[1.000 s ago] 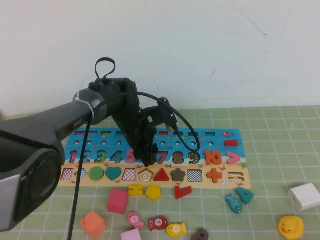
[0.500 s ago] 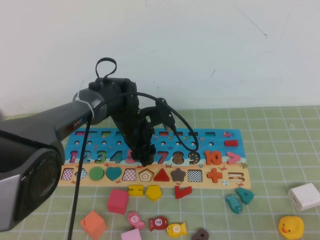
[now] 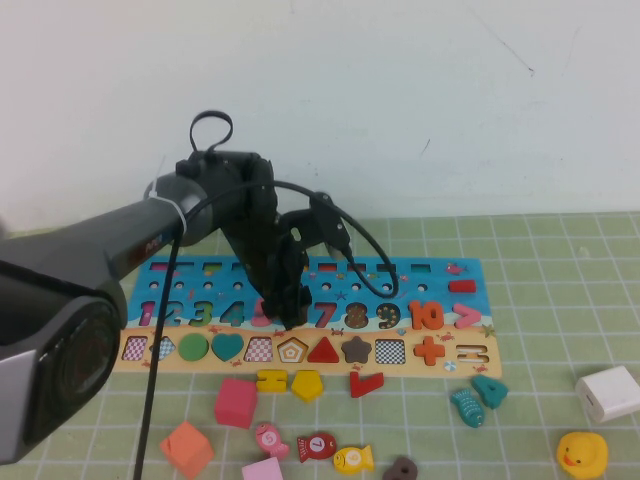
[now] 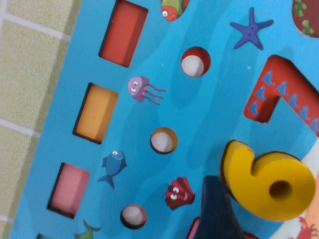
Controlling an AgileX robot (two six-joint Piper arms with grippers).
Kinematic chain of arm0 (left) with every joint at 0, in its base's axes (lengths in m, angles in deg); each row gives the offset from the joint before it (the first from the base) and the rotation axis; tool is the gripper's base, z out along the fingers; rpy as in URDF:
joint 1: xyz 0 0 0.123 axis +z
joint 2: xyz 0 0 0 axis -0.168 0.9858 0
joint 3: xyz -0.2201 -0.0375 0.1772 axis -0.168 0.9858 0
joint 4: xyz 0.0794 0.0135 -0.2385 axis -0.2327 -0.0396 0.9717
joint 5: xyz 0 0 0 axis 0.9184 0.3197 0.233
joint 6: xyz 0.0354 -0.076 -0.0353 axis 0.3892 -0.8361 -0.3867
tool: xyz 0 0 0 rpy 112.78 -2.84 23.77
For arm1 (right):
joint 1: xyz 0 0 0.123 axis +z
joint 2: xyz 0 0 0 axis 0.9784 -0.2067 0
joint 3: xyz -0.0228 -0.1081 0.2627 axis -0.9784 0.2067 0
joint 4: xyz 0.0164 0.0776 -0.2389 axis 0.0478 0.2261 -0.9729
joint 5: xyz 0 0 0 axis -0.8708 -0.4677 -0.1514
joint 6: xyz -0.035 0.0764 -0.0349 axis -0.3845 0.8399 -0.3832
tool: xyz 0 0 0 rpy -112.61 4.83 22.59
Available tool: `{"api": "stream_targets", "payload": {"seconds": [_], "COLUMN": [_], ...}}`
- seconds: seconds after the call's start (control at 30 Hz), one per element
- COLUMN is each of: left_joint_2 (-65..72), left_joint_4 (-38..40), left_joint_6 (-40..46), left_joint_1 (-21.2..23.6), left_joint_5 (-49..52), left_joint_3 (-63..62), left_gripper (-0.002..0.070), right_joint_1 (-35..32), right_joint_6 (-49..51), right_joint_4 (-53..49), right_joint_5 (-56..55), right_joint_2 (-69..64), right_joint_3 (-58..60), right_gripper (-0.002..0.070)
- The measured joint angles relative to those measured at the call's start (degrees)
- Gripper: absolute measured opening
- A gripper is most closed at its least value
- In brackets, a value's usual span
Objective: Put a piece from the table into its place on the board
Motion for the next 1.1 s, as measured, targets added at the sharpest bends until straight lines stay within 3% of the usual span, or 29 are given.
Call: {"api": "stream_targets", "payload": {"seconds": [0.2, 0.37, 0.47, 0.8, 1.1], "left_joint_2": [-1.94, -3.76, -4.95, -16.85, -41.24], "left_joint_4": [-0.82, -0.94, -1.04, 0.73, 5.17], "left_joint_6": [-2.43, -10.85, -14.84, -22.07, -25.24], "left_joint_1": [0.0, 0.0, 0.0, 0.0, 0.0], "left_joint_5": [6.05, 13.14, 16.16, 18.96, 7.69], "left_joint_3": [-4.61, -11.26, -13.23, -10.18, 14.72], "left_gripper": [0.0353, 0.0104, 0.0029, 0.0001, 0.0], "right_joint_1": [0.0, 0.0, 0.0, 0.0, 0.0], "right_joint_6": [0.0, 0.0, 0.0, 0.0, 0.0], "right_joint_4": [0.0, 0.0, 0.0, 0.0, 0.0], "right_joint_5": [0.0, 0.0, 0.0, 0.0, 0.0], "right_joint_2": [0.0, 0.0, 0.0, 0.0, 0.0], "right_joint_3": [0.0, 0.0, 0.0, 0.0, 0.0], "right_gripper": [0.0001, 0.0001, 0.0001, 0.0001, 0.0001]}}
